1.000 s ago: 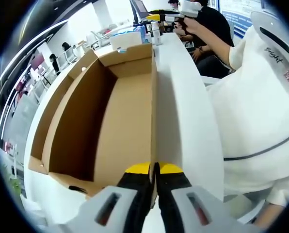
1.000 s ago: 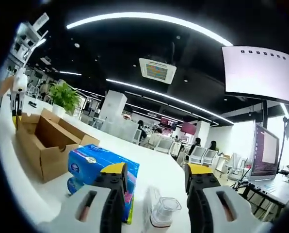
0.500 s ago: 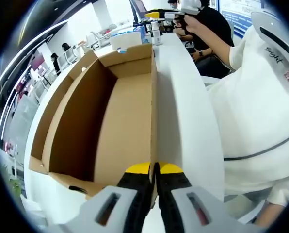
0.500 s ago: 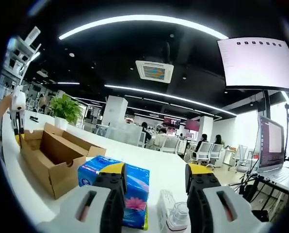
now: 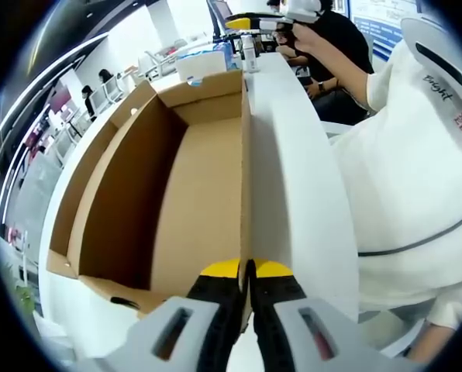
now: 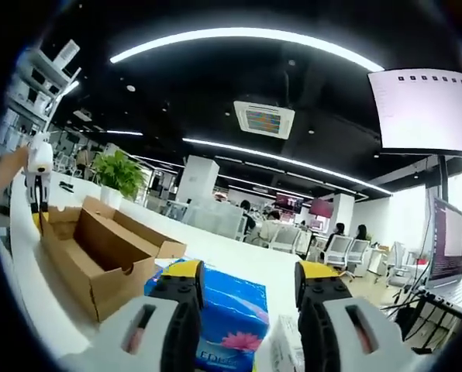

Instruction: Operate the shoe box by opening the lid, removing the specified soft item, and placing it in the target area until the item is outside and the box remains undamaged.

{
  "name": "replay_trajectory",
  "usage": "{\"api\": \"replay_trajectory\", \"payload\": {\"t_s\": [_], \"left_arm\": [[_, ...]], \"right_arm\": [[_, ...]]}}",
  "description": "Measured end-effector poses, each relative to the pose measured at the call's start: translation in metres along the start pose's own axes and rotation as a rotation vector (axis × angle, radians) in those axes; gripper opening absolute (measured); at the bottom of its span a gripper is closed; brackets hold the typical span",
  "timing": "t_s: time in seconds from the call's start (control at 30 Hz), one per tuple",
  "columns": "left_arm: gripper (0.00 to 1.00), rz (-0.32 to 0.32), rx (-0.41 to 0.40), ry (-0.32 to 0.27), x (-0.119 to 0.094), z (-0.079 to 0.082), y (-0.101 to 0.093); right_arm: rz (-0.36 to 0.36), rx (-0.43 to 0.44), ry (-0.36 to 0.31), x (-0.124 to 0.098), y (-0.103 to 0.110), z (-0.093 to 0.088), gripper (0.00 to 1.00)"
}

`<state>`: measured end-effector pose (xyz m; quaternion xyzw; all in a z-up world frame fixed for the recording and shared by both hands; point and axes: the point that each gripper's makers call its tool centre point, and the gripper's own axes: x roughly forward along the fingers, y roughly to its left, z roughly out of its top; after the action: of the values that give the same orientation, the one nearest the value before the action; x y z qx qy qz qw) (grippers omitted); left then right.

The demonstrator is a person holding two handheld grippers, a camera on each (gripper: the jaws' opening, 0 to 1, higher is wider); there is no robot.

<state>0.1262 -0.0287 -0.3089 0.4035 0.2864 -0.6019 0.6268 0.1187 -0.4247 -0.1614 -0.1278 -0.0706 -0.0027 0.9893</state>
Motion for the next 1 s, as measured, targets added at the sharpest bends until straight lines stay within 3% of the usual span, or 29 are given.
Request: {"api": "replay_trajectory", "payload": {"t_s": [0.2,0.33,0.63,1.0], "left_arm": [[0.03,0.001,0.0,-0.001,0.0,0.0,0.0],[0.03,0.001,0.001,-0.002,0.0,0.0,0.0],[0.03,0.0,-0.001,-0.001,0.0,0.0,0.0],[0.03,0.0,0.0,-0.002,0.0,0.0,-0.001]], "right_arm": [[0.034,0.04,-0.005,0.003,0.01,-0.001,0.61],[0.053,0.047,-0.014,0.005,0.016,0.0,0.6],[0.088,-0.036,-0.016,0.005,0.028,0.003,0.55],[0.153,0.062,-0.033,0.008,0.048,0.007,0.51]]}}
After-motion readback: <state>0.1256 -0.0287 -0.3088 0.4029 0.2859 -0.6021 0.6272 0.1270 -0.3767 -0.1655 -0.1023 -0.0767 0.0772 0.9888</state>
